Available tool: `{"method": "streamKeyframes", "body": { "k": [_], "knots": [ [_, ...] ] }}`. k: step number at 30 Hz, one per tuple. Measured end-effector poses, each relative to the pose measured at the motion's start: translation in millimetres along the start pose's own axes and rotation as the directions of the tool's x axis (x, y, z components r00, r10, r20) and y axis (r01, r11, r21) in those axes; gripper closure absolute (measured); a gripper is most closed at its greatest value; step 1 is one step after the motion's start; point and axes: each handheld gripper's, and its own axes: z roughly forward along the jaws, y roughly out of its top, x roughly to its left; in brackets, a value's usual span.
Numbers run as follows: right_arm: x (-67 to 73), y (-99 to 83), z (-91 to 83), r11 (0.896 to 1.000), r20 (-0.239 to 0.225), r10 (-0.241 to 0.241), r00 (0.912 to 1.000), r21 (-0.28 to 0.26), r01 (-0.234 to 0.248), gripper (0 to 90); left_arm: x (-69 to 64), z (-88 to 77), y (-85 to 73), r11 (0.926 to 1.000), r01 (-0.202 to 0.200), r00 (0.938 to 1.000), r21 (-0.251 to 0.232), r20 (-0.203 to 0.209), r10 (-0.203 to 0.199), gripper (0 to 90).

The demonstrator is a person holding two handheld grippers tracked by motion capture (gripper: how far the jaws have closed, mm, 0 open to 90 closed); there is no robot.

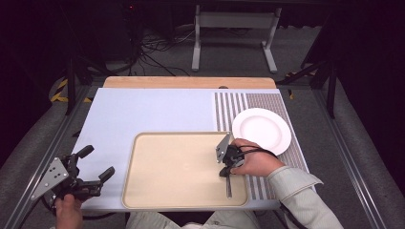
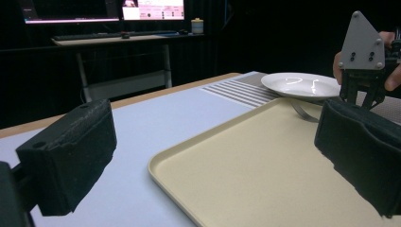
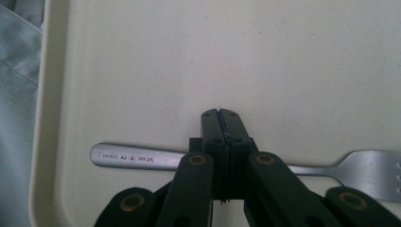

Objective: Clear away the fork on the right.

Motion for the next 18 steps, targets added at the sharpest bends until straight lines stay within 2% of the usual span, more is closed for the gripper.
{"method": "streamKeyframes", "body": {
  "k": [7,10,14,15,18],
  "knots": [
    [0.3,-2.0,-0.8,1.000,-0.001,0.004,1.0000,-0.002,-0.004,90.0,-0.1,0.0,-0.2,1.0000,0.001,1.0000,0.001,-0.001,-0.001,0.4],
    [0.7,-1.5,-1.8,1.000,-0.008,0.001,1.0000,-0.029,-0.002,89.8,-0.2,0.1,-0.3,1.0000,0.004,1.0000,0.001,-0.001,-0.004,0.5],
    [3.4,3.0,-12.7,0.994,0.043,-0.007,0.9991,-0.105,0.012,78.8,-0.2,0.1,-0.3,1.0000,0.004,1.0000,-0.001,-0.002,-0.004,0.5],
    [3.4,3.0,-12.7,0.994,0.043,-0.007,0.9991,-0.105,0.012,78.8,-0.2,0.1,-0.3,1.0000,0.004,1.0000,-0.001,-0.002,-0.004,0.4],
    [6.8,4.0,-23.4,0.988,0.096,0.025,0.9951,-0.157,-0.010,60.5,-0.1,-0.4,-0.6,1.0000,0.006,1.0000,-0.003,-0.003,-0.006,0.5]
  ]
}}
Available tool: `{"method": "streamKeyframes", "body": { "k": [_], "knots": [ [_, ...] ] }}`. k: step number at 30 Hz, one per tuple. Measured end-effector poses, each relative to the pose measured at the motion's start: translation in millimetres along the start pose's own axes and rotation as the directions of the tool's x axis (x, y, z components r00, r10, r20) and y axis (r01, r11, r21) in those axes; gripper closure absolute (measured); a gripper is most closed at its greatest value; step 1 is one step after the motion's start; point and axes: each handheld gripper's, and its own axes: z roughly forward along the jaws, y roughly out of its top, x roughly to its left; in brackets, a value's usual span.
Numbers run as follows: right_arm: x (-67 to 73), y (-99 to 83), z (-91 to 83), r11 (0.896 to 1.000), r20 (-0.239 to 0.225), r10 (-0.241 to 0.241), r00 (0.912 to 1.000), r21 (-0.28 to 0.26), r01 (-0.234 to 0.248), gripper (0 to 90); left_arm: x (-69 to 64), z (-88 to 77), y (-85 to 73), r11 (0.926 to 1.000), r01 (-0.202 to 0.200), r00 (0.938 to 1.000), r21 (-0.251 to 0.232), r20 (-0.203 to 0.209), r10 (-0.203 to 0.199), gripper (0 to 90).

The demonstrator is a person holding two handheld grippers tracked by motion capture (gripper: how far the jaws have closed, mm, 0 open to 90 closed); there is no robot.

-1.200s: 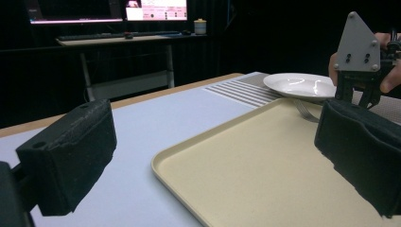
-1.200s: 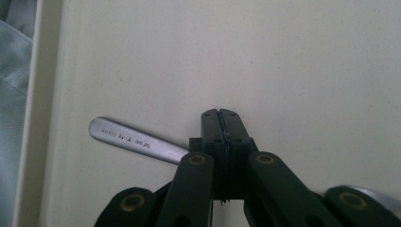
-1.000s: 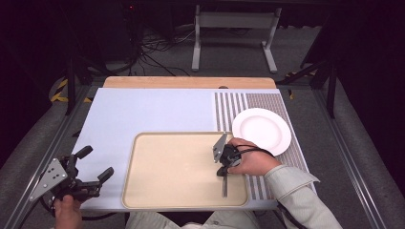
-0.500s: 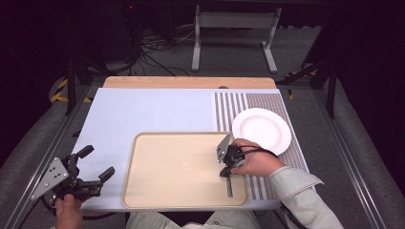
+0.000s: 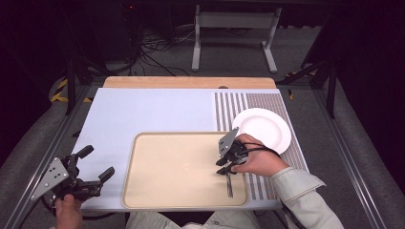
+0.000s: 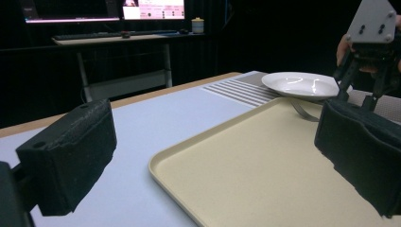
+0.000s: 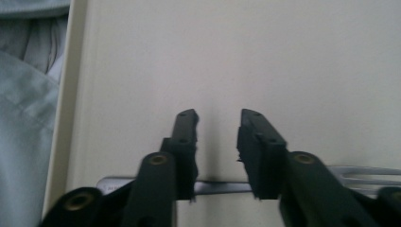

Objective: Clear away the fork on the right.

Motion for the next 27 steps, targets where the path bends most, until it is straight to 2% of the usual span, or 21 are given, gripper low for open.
{"method": "streamKeyframes", "body": {
  "k": [3,5,7,10,15,18,19,22,23,27],
  "knots": [
    [3.4,1.9,-10.7,0.998,0.057,0.019,0.9982,-0.055,-0.015,49.2,0.1,-0.6,0.3,1.0000,-0.004,1.0000,0.004,0.001,0.004,0.4],
    [5.5,2.4,-17.0,0.997,0.085,0.019,0.9962,-0.078,-0.013,45.4,-0.1,-0.9,0.1,1.0000,-0.005,1.0000,0.008,0.003,0.005,0.4],
    [8.1,1.9,-25.0,0.993,0.121,0.042,0.9918,-0.114,-0.029,41.9,0.2,-1.4,0.1,1.0000,-0.007,1.0000,0.006,0.003,0.007,0.4],
    [10.5,0.1,-31.7,0.990,0.144,0.054,0.9881,-0.136,-0.034,39.3,0.4,-2.2,0.2,1.0000,-0.004,1.0000,0.000,-0.002,0.004,0.4],
    [17.7,-11.0,-50.8,0.973,0.210,0.111,0.9714,-0.222,-0.063,33.7,0.2,-1.8,0.5,1.0000,-0.006,1.0000,0.004,-0.001,0.006,0.4],
    [23.8,-19.6,-60.2,0.959,0.253,0.141,0.9572,-0.275,-0.069,31.0,0.1,-1.3,0.5,1.0000,-0.005,1.0000,0.004,0.000,0.005,0.4],
    [23.8,-19.6,-60.2,0.959,0.253,0.141,0.9572,-0.275,-0.069,31.0,0.1,-1.3,0.5,1.0000,-0.005,1.0000,0.004,0.000,0.005,0.5],
    [30.3,-29.4,-68.7,0.939,0.286,0.185,0.9404,-0.335,-0.082,26.9,-0.1,-1.1,0.6,1.0000,-0.005,1.0000,0.005,-0.001,0.005,0.4],
    [33.5,-36.3,-73.8,0.924,0.317,0.210,0.9250,-0.372,-0.082,24.9,-0.3,-0.9,0.7,1.0000,-0.006,1.0000,0.002,-0.002,0.006,0.4],
    [39.3,-50.6,-83.7,0.896,0.352,0.266,0.8974,-0.434,-0.095,22.0,-0.3,-0.6,0.8,1.0000,-0.006,1.0000,0.002,-0.002,0.006,0.4]
  ]
}}
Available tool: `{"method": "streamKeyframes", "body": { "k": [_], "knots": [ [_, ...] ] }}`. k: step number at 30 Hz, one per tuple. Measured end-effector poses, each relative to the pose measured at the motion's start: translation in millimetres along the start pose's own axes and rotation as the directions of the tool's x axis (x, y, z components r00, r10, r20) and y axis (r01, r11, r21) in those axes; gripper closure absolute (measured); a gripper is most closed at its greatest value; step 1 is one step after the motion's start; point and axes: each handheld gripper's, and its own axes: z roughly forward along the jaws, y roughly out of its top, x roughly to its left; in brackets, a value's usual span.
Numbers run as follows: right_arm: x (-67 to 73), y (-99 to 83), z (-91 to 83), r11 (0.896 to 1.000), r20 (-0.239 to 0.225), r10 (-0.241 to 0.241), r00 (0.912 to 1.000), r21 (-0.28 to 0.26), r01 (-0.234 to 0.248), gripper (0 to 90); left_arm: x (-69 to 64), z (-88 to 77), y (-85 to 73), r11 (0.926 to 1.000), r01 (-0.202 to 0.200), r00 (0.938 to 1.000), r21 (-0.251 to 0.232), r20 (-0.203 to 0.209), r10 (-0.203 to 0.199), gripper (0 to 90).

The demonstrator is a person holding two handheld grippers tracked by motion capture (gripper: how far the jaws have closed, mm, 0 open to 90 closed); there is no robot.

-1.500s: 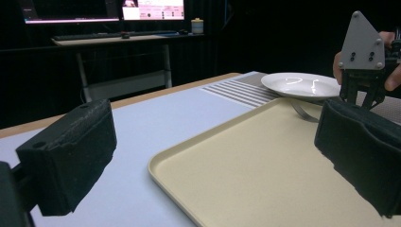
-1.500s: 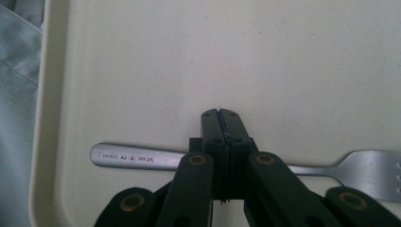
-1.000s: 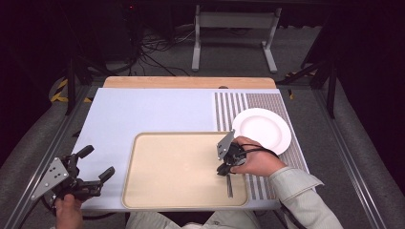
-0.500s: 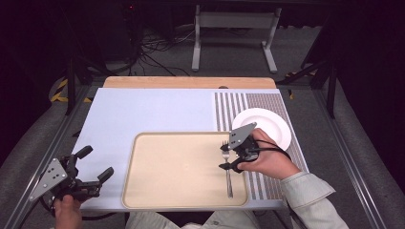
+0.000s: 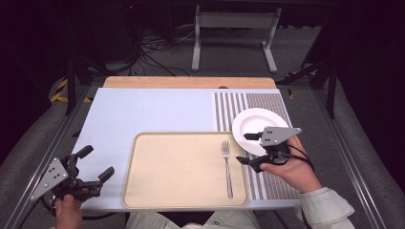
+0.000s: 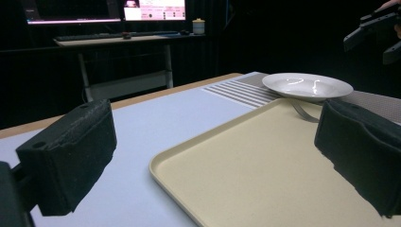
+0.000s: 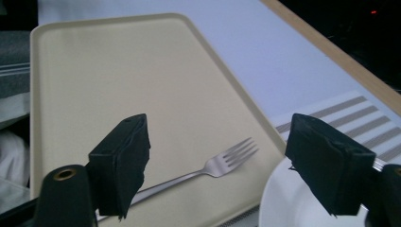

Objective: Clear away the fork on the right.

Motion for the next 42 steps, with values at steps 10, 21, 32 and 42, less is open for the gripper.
{"method": "streamKeyframes", "body": {
  "k": [10,21,32,42],
  "knots": [
    [-5.0,-29.9,-33.7,0.992,0.117,0.100,0.9880,-0.094,-0.089,17.1,-0.1,0.8,0.3,1.0000,-0.002,1.0000,0.000,-0.001,0.002,0.4],
    [-6.4,-64.9,-49.7,0.966,0.202,0.201,0.9586,-0.205,-0.159,14.0,-0.5,1.1,0.0,1.0000,-0.002,1.0000,-0.002,-0.006,0.002,0.4],
    [-2.2,-95.6,-52.3,0.942,0.264,0.254,0.9305,-0.286,-0.175,12.0,-0.6,1.6,0.3,1.0000,-0.006,1.0000,-0.002,-0.003,0.006,0.4],
    [-0.9,-115.8,-48.0,0.932,0.263,0.271,0.9259,-0.313,-0.184,8.8,-0.8,1.6,0.6,0.9999,-0.010,0.9999,-0.004,0.001,0.010,0.4]
  ]
}}
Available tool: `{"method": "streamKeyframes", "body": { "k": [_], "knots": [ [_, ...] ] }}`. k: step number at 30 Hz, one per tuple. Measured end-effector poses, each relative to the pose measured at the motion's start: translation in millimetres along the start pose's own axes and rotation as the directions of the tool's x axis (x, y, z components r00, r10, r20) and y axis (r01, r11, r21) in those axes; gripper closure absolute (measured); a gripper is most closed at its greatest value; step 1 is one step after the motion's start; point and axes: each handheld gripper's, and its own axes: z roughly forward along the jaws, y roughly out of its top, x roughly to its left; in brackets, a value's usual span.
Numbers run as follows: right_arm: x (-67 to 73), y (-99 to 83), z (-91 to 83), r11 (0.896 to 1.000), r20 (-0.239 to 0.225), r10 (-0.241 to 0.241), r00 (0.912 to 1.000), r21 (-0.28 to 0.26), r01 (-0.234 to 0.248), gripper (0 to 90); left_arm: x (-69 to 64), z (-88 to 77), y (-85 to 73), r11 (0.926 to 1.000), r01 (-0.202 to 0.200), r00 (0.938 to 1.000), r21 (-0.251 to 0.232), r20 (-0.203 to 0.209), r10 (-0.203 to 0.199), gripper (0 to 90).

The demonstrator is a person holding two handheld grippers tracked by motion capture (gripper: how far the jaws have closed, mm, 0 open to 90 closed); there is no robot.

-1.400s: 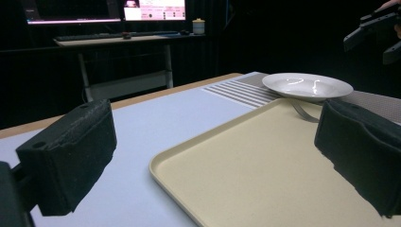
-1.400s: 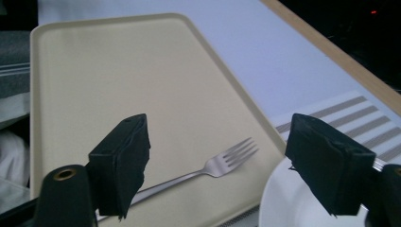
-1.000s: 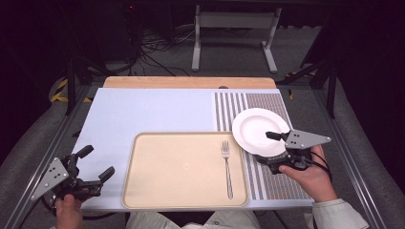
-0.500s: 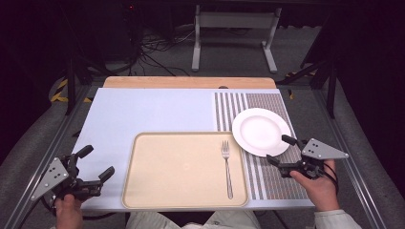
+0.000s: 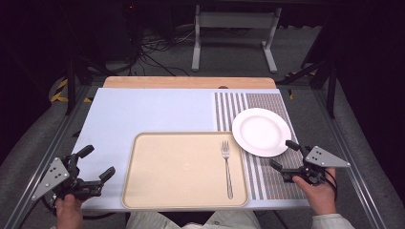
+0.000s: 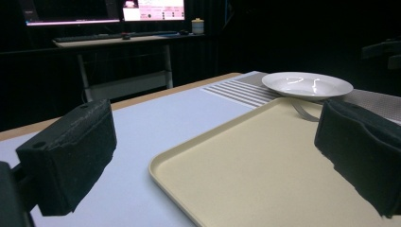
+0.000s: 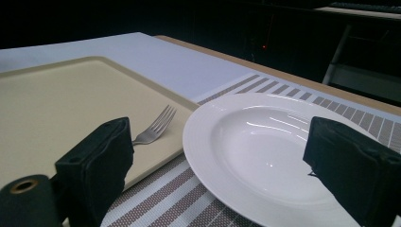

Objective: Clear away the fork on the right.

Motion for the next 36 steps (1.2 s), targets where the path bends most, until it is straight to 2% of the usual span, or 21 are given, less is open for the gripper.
{"method": "streamKeyframes", "body": {
  "k": [9,19,25,30,36],
  "knots": [
    [-4.4,-17.2,1.4,1.000,0.017,0.014,0.9997,-0.012,-0.014,6.8,0.3,-0.1,0.2,1.0000,-0.007,1.0000,0.003,0.003,0.007,0.4],
    [-4.8,-29.1,5.3,0.999,0.030,0.046,0.9985,0.007,-0.046,6.6,0.5,0.4,0.1,1.0000,-0.009,1.0000,0.001,0.004,0.009,0.4],
    [-6.4,-32.5,7.7,0.998,0.035,0.070,0.9969,0.006,-0.070,6.5,0.8,0.1,0.2,0.9999,-0.012,0.9999,0.006,0.008,0.012,0.4],
    [-8.8,-34.4,8.1,0.995,0.057,0.101,0.9932,0.009,-0.102,6.5,0.4,0.5,0.0,1.0000,-0.007,0.9999,0.004,0.009,0.007,0.5],
    [-8.6,-34.1,8.3,0.995,0.059,0.099,0.9934,0.007,-0.100,6.4,0.2,0.7,-0.2,1.0000,-0.006,0.9999,0.003,0.009,0.006,0.4]
  ]
}}
